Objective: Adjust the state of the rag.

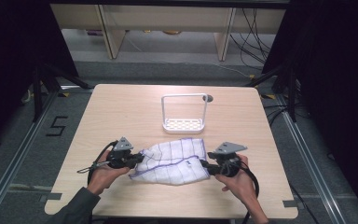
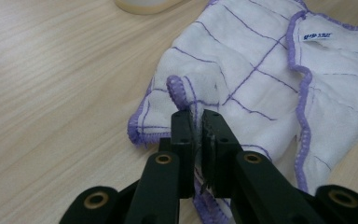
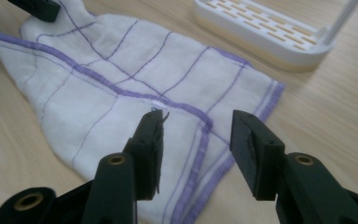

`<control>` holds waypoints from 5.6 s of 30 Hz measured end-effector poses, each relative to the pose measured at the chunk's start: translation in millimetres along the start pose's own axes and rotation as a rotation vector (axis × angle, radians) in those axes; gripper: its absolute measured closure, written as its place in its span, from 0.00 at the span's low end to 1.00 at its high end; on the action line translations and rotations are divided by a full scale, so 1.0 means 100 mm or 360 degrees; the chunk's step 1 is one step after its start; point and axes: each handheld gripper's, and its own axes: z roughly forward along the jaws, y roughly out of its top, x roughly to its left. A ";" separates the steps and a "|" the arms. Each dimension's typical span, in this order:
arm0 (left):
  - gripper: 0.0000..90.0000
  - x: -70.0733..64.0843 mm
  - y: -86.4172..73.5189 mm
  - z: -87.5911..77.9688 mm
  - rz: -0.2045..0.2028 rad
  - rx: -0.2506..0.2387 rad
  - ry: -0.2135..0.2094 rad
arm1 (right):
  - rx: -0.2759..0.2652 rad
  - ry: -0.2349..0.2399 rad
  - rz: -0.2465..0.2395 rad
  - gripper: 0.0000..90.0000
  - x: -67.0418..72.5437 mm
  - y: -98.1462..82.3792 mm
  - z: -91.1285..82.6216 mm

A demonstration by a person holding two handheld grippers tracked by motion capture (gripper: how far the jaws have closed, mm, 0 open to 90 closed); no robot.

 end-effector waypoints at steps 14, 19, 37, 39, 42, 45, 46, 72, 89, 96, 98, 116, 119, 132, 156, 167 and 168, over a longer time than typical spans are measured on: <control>0.90 0.06 -0.03 0.08 -0.0010 0.0026 0.0016 | 0.0250 0.0096 -0.0037 0.91 -0.06 0.07 0.59; 0.90 0.08 -0.04 0.09 -0.0015 0.0041 0.0019 | 0.0154 0.0174 -0.0190 0.97 0.00 0.11 0.48; 0.87 0.10 -0.05 0.14 -0.0024 0.0077 0.0046 | 0.0028 0.0316 -0.0289 0.97 0.67 -0.43 -0.53; 0.87 0.09 -0.05 0.14 -0.0035 0.0083 0.0047 | 0.0102 0.0296 -0.0293 0.97 0.72 -0.53 -0.52; 0.84 0.11 -0.06 0.14 -0.0031 0.0088 0.0050 | 0.0187 0.0290 -0.0265 0.95 0.70 -0.64 -0.47; 0.79 0.14 -0.06 0.12 -0.0066 0.0071 0.0037 | 0.0184 0.0264 -0.0173 0.84 0.65 -0.65 -0.46; 0.76 0.14 -0.06 0.12 -0.0066 0.0071 0.0037 | 0.0184 0.0264 -0.0173 0.84 0.65 -0.65 -0.46; 0.51 0.43 0.24 0.20 -0.0218 0.0037 0.0135 | 0.0034 -0.0132 0.0115 0.49 -0.36 0.13 0.17; 0.54 0.43 0.24 0.42 -0.0109 0.0124 0.0172 | 0.0120 -0.0189 0.0106 0.49 -0.51 0.18 0.45; 0.69 0.41 0.20 0.48 -0.0048 0.0154 0.0151 | 0.0137 -0.0203 0.0114 0.48 -0.56 0.16 0.49; 0.76 0.41 0.20 0.48 -0.0033 0.0141 0.0146 | 0.0146 -0.0198 0.0131 0.48 -0.56 0.16 0.49; 0.94 0.37 0.20 0.49 0.0042 0.0092 0.0137 | 0.0227 -0.0159 0.0048 0.56 -0.51 0.21 0.75; 0.94 0.37 0.20 0.49 0.0040 0.0059 0.0147 | 0.0250 -0.0133 0.0126 0.69 -0.49 0.19 0.75; 0.94 0.35 0.29 0.35 0.0043 -0.0099 0.0179 | 0.0107 -0.0083 0.0033 0.96 -0.48 0.34 0.54; 0.94 0.11 0.50 -0.23 0.0168 -0.0370 0.0103 | -0.0170 -0.0072 -0.0170 0.96 -0.30 0.60 -0.02; 0.94 -0.15 0.08 -0.39 0.0268 -0.0313 0.0048 | -0.0129 0.0006 -0.0183 0.96 -0.09 0.21 -0.18; 0.94 -0.15 0.08 -0.39 0.0268 -0.0313 0.0048 | -0.0129 0.0006 -0.0183 0.96 -0.09 0.21 -0.18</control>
